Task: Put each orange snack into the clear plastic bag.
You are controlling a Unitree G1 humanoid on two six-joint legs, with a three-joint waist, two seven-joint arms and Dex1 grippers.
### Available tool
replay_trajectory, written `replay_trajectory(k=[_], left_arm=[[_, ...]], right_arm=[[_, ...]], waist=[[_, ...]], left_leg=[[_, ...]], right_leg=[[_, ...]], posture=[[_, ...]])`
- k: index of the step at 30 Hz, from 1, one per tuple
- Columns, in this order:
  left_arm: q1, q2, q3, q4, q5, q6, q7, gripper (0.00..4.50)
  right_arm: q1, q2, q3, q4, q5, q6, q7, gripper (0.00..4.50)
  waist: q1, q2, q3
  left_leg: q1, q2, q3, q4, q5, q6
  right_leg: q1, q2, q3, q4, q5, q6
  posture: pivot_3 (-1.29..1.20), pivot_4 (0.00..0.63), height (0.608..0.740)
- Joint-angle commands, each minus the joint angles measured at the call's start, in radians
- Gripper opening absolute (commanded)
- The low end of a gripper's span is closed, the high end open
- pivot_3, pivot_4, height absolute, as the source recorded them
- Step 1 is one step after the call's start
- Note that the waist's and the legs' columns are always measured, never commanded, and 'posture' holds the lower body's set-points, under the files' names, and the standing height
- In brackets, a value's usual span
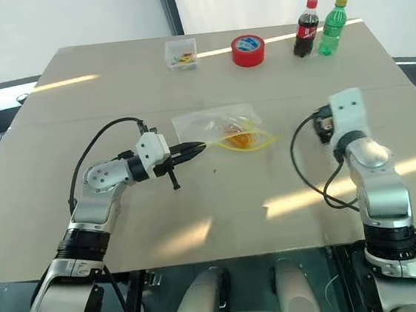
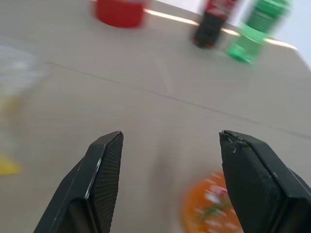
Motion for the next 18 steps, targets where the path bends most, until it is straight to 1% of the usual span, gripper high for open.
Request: replay_trajectory(k=[1,2,5,7,9,11,18], left_arm=[[-0.011,-0.004,-0.001,-0.026,-0.001,0.005,0.000,0.00],[-0.012,-0.004,-0.002,-0.026,-0.001,0.006,0.001,0.00],[-0.010,-0.004,-0.004,-0.029,0.001,0.009,0.002,0.00],[-0.008,-0.003,-0.004,-0.033,0.000,0.011,0.002,0.00],[-0.005,-0.002,-0.003,-0.037,0.000,0.014,0.003,0.00],[-0.001,-0.001,-0.002,-0.041,-0.001,0.017,0.003,0.00],[0.004,-0.003,-0.003,-0.048,-0.005,0.024,0.003,0.00]], right_arm=[[-0.067,0.068,-0.028,0.081,-0.052,-0.028,-0.170,3.21],[-0.078,0.082,-0.029,0.102,-0.053,-0.033,-0.188,3.21],[-0.130,0.170,-0.093,0.156,0.030,-0.029,-0.221,3.21],[-0.146,0.199,-0.125,0.166,0.063,-0.026,-0.226,3.21],[-0.143,0.203,-0.146,0.166,0.065,-0.028,-0.249,3.77],[-0.133,0.197,-0.144,0.162,0.063,-0.027,-0.259,4.46],[-0.132,0.217,-0.135,0.175,0.053,-0.015,-0.318,4.46]], waist=[[-0.005,0.000,0.000],[-0.005,0.000,0.000],[-0.005,0.001,0.000],[-0.004,0.001,0.000],[0.000,0.001,0.000],[0.003,0.001,0.000],[-0.006,0.001,0.000]], left_leg=[[0.000,0.000,0.001,0.000,0.000,0.000],[0.000,0.000,0.002,0.000,0.000,0.000],[0.000,0.000,0.002,-0.001,0.000,0.000],[0.001,0.001,0.002,-0.001,0.000,0.000],[0.000,0.001,0.001,-0.001,0.000,0.000],[0.000,0.000,0.001,-0.001,0.000,0.000],[0.000,0.000,0.002,-0.001,0.000,0.000]], right_leg=[[-0.001,0.000,0.001,0.001,0.000,0.000],[-0.001,0.000,0.001,0.001,0.000,0.000],[-0.001,0.000,0.002,0.001,0.000,0.000],[-0.001,0.001,0.002,0.001,0.000,0.000],[-0.001,0.000,0.001,0.001,0.000,0.000],[-0.001,0.000,0.001,0.000,0.000,0.000],[-0.001,0.001,0.001,0.001,0.000,0.000]], posture=[[0.00,0.150,0.740],[0.00,0.150,0.740],[0.00,0.150,0.740],[0.00,0.150,0.740],[0.00,0.150,0.740],[0.00,0.150,0.740],[0.00,0.150,0.740]])
